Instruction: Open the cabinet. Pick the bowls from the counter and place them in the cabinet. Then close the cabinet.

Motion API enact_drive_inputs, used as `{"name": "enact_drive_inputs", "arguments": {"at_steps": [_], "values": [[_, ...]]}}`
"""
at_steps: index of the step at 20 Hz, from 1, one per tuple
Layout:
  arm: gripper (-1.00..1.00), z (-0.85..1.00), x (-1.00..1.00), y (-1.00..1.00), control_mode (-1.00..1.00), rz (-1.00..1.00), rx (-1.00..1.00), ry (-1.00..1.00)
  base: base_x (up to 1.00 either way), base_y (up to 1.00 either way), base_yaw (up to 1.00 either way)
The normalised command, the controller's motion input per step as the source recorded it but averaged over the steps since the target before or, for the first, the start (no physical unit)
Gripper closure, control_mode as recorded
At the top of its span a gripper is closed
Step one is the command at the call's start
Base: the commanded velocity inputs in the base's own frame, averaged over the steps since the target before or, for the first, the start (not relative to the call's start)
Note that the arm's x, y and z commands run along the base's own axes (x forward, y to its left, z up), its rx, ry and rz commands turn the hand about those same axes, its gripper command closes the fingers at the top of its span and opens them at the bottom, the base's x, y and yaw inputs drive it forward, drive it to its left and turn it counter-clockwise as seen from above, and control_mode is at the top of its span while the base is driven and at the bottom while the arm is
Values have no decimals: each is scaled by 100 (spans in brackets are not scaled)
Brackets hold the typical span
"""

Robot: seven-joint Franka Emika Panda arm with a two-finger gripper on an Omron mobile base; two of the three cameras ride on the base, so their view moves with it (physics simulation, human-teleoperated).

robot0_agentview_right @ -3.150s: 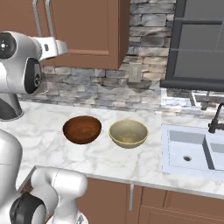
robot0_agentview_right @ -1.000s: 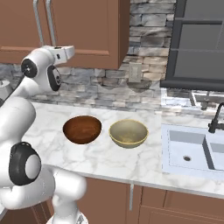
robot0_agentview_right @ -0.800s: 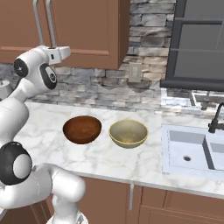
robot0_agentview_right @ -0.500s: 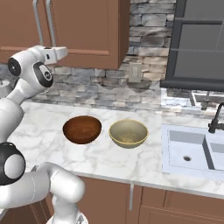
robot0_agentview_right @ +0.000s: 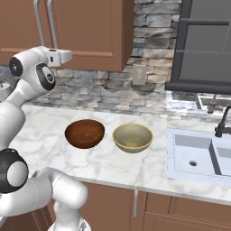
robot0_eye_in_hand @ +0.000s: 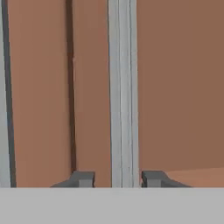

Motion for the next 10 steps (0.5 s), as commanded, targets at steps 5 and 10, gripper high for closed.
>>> {"name": "enact_drive_inputs", "arguments": {"at_steps": [5,10], "values": [[100,-9,27,-100,-100,0,18,10,0,0,0],[100,0,-3,-100,-100,0,21,7,0,0,0]]}}
